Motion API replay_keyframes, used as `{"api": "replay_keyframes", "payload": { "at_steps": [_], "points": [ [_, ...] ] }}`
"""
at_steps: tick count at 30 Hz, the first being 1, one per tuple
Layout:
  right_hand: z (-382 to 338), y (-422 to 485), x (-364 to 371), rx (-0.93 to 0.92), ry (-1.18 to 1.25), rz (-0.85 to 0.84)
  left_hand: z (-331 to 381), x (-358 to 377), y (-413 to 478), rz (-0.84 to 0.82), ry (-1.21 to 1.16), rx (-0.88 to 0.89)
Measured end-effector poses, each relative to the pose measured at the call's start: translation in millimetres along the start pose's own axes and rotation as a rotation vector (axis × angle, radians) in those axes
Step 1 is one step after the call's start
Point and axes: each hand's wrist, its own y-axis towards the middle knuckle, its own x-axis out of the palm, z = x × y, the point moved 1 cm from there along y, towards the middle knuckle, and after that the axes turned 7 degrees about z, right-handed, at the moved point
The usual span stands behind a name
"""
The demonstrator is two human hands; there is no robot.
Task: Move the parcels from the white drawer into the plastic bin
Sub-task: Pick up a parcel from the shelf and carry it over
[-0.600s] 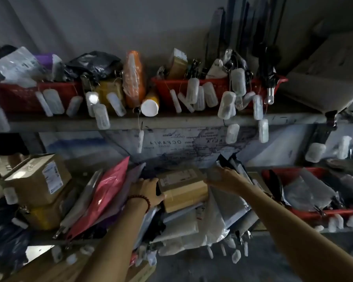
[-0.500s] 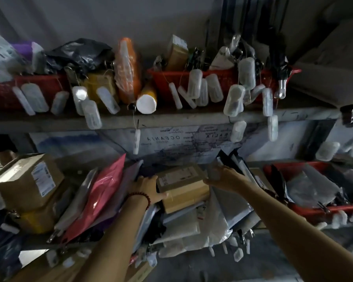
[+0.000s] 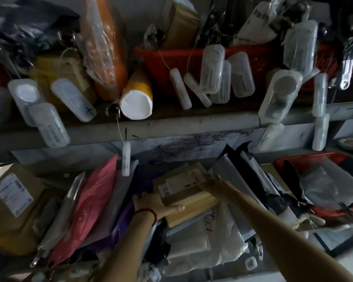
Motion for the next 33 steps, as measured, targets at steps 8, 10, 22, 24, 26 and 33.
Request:
{"api": "replay_keyframes", "payload": {
  "at_steps": [8,10,22,24,26,33],
  "points": [
    [-7.6,-28.4,-3.8,0.016,0.085,0.093,1.6,-12.6,-25.5,0.139,-0.530,-0.032],
    [-7.7,-43.9,-7.9,0.018,0.161,0.128,2.8,-16.1,-41.0,0.143,-0.625,-0.061],
    [34.6,-203.1,7.9,-0.048,0.598,0.268,7.0,4.2,-184.4,0.463,-0.869,0.015],
    [45.7,-230.9,11.1,-0.035,0.626,0.294,9.3,12.6,-210.8,0.461,-0.861,0.026],
    [60.7,-263.3,10.5,-0.040,0.640,0.324,16.7,21.2,-234.8,0.443,-0.885,0.061],
    [151.6,-356.6,23.4,0.169,0.748,0.483,81.3,68.1,-267.1,0.200,-0.910,0.266]
  ]
}}
